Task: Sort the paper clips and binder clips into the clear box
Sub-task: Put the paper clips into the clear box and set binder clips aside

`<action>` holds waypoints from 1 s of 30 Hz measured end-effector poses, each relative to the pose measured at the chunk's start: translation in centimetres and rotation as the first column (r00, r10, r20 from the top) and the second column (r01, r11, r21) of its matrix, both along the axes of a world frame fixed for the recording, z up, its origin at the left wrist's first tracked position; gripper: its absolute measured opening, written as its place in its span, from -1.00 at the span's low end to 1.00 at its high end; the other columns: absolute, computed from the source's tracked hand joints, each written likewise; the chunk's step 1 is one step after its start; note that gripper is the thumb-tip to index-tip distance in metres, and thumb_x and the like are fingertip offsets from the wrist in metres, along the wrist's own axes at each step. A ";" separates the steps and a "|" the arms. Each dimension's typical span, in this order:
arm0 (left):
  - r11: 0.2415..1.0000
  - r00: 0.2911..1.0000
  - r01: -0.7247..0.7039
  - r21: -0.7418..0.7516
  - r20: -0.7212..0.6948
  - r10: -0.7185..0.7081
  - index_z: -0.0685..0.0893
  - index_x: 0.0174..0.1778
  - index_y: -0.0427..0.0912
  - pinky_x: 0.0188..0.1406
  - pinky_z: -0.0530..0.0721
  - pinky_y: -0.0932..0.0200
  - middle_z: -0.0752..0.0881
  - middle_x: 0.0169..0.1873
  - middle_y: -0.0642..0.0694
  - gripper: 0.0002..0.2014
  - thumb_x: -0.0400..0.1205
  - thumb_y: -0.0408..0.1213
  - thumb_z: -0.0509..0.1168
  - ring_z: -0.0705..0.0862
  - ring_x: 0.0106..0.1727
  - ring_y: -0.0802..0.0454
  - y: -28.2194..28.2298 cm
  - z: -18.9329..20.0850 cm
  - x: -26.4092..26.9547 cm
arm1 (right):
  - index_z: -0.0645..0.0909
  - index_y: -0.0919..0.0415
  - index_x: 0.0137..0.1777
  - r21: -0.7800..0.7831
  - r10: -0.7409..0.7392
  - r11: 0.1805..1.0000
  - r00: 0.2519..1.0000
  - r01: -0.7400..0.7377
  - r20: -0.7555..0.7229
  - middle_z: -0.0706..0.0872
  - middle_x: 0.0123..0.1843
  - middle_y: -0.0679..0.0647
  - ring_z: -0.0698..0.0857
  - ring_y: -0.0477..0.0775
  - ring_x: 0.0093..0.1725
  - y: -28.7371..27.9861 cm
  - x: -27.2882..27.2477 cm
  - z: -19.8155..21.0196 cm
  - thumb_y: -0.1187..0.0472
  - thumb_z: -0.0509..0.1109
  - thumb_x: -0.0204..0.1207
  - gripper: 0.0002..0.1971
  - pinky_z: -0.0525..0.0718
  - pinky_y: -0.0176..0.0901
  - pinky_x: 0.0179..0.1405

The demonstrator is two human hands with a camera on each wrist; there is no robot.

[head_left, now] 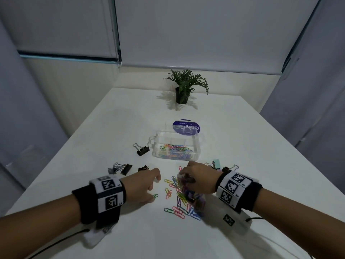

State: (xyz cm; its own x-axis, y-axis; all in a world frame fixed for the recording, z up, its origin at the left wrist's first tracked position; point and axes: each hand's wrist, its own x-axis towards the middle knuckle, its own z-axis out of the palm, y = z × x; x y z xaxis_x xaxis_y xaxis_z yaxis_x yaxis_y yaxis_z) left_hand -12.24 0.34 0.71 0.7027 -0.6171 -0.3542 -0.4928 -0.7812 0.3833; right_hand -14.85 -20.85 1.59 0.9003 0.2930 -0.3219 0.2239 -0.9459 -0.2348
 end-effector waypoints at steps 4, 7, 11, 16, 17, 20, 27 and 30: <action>0.993 0.998 -0.064 -0.104 0.021 0.067 0.40 0.27 -0.15 -0.15 0.44 0.25 0.53 -0.07 0.01 -0.62 0.57 -0.33 0.32 0.51 -0.08 0.06 -2.3 -0.6 -0.3 | 0.43 0.17 0.43 0.045 -0.036 0.998 0.999 0.036 0.012 0.53 0.30 0.23 0.55 0.21 0.28 1.3 0.0 0.1 0.08 0.46 0.40 -0.41 0.51 -0.09 0.28; 0.974 0.992 -0.127 -0.189 -0.029 0.124 0.39 0.14 -0.12 -0.03 0.54 0.14 0.61 -0.07 -0.03 -0.67 0.53 -0.42 0.32 0.59 -0.03 -0.02 -3.8 -0.6 -0.1 | 0.46 0.15 0.40 0.040 -0.048 0.998 0.999 0.048 -0.011 0.52 0.27 0.20 0.57 0.20 0.23 1.7 -0.1 0.2 0.07 0.57 0.27 -0.32 0.55 -0.10 0.23; 0.953 0.977 -0.176 -0.246 -0.160 0.139 0.33 0.04 -0.05 -0.24 0.50 0.30 0.59 -0.14 0.01 -0.62 0.48 -0.45 0.35 0.55 -0.20 0.10 -4.4 -0.1 0.0 | 0.60 0.16 0.25 0.062 -0.029 0.998 0.999 0.028 0.014 0.63 0.18 0.20 0.63 0.17 0.13 1.8 -0.5 0.4 0.13 0.60 0.22 -0.44 0.58 -0.12 0.12; 0.977 0.985 -0.135 -0.163 -0.125 0.116 0.33 0.20 -0.13 -0.14 0.53 0.14 0.46 0.05 -0.07 -0.47 0.41 -0.39 0.45 0.49 -0.15 0.04 -3.7 0.2 -0.3 | 0.68 0.20 0.04 0.119 -0.034 0.992 0.999 0.037 -0.028 0.77 0.06 0.13 0.66 0.04 -0.06 2.3 -0.8 0.3 0.24 0.58 0.21 -0.64 0.60 -0.20 -0.06; 0.987 0.990 -0.112 -0.118 -0.094 0.102 0.32 0.26 -0.16 -0.08 0.56 0.11 0.43 0.09 -0.08 -0.41 0.39 -0.36 0.47 0.50 -0.08 0.01 -3.6 0.3 -0.4 | 0.69 0.20 0.02 0.117 -0.034 0.992 0.999 0.038 -0.031 0.78 0.05 0.13 0.69 0.08 -0.03 2.3 -0.7 0.1 0.24 0.58 0.20 -0.65 0.63 -0.18 -0.04; 0.998 0.997 -0.064 -0.005 -0.033 0.064 0.29 0.36 -0.15 0.18 0.61 0.02 0.37 0.24 -0.12 -0.26 0.33 -0.23 0.54 0.51 0.24 -0.06 -3.4 0.6 -0.8 | 0.72 0.20 -0.02 0.122 -0.022 0.992 1.000 0.024 -0.023 0.79 0.02 0.13 0.69 0.06 -0.06 2.2 -0.4 0.0 0.23 0.58 0.21 -0.69 0.64 -0.18 -0.05; 1.000 1.000 -0.016 0.004 -0.006 0.016 0.40 0.34 -0.09 0.28 0.57 -0.01 0.36 0.21 -0.09 -0.27 0.30 -0.02 0.56 0.45 0.20 -0.01 -4.4 0.1 -0.6 | 0.74 0.25 -0.10 0.207 -0.106 0.973 0.994 0.103 0.000 0.80 -0.12 0.14 0.66 -0.03 -0.24 0.3 2.0 0.6 0.31 0.52 0.32 -0.85 0.61 -0.32 -0.21; 0.999 0.999 -0.028 -0.036 -0.022 0.027 0.45 0.30 -0.09 0.14 0.60 0.06 0.39 0.14 -0.07 -0.36 0.34 -0.13 0.55 0.49 0.04 -0.01 -4.9 -0.2 -0.2 | 0.72 0.33 -0.14 0.329 -0.208 0.919 0.976 0.218 -0.065 0.72 -0.34 0.02 0.69 -0.10 -0.45 -0.9 2.9 1.5 0.39 0.51 0.34 -0.90 0.68 -0.37 -0.37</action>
State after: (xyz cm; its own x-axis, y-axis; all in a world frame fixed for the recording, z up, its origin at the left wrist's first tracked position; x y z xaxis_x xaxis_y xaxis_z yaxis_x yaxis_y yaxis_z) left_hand -12.47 -4.56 0.55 0.7122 -0.6103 -0.3469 -0.4628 -0.7797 0.4217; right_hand -11.94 -21.80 3.07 0.9453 0.1894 -0.2655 0.0143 -0.8373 -0.5465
